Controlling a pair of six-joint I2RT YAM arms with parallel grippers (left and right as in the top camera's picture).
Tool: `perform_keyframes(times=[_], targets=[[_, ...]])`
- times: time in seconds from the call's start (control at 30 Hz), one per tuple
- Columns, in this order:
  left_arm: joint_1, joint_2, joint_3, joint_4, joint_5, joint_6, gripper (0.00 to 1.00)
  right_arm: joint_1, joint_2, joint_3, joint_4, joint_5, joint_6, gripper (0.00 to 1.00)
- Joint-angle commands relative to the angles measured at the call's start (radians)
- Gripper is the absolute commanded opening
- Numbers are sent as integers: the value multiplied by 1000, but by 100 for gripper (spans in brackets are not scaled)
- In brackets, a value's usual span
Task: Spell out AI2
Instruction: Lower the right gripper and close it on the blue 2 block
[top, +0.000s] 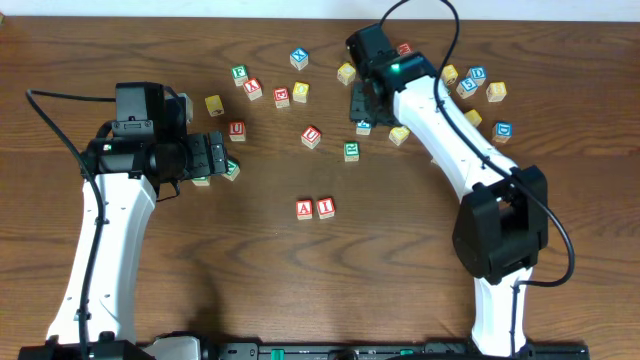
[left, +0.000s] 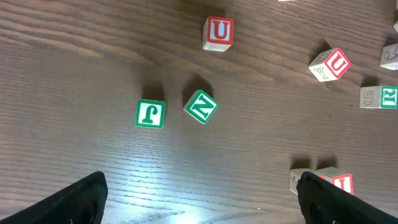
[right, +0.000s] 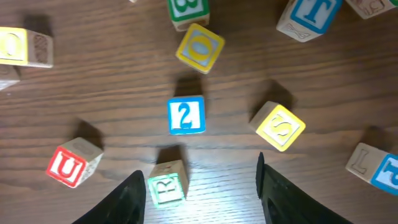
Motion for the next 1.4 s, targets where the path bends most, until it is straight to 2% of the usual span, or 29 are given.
perform_keyframes(times=[0.0,0.43,1.37], targets=[[3,8,-5,-3,9,9,96,-7,7,16,-3,-30,-43,52],[3,8,-5,-3,9,9,96,-7,59,16,-3,-41,-69,54],[3,8,-5,-3,9,9,96,-1,177,16,152,21,-62,53]])
